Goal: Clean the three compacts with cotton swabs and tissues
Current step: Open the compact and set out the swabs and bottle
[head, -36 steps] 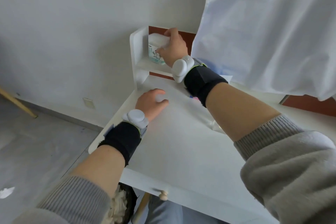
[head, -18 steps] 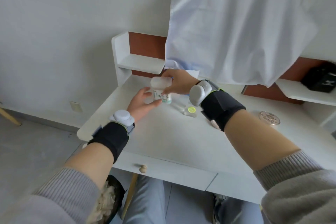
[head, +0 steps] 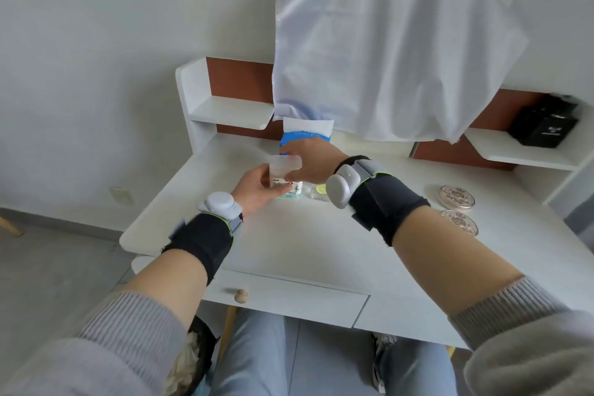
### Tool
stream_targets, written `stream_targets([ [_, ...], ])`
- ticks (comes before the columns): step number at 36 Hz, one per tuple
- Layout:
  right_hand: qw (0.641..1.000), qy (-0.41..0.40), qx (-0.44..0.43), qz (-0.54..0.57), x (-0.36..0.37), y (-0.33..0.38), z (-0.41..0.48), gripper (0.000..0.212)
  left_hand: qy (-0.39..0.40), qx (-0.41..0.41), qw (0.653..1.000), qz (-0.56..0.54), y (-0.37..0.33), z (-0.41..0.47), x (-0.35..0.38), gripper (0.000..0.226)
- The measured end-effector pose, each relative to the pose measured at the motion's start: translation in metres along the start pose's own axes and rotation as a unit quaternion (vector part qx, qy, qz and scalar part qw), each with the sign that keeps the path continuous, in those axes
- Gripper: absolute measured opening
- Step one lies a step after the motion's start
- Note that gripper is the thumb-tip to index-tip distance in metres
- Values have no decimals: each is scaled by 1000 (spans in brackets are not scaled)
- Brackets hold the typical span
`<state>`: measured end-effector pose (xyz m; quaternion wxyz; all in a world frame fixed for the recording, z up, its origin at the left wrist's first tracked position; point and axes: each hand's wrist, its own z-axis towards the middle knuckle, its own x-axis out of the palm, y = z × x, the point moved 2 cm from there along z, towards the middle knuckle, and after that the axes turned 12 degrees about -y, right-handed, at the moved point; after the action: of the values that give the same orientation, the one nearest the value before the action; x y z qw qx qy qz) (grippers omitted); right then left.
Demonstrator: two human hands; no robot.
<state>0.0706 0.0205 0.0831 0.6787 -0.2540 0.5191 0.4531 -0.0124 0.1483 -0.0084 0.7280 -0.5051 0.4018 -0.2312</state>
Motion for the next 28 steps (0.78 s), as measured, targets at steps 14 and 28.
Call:
stream_targets([
  [14, 986, 57, -67, -139, 5, 10, 9, 36, 13, 17, 997, 76, 9, 13, -1, 74],
  [28, 956, 88, 203, 192, 12, -21, 51, 28, 62, 20, 998, 8, 3, 15, -2, 70],
])
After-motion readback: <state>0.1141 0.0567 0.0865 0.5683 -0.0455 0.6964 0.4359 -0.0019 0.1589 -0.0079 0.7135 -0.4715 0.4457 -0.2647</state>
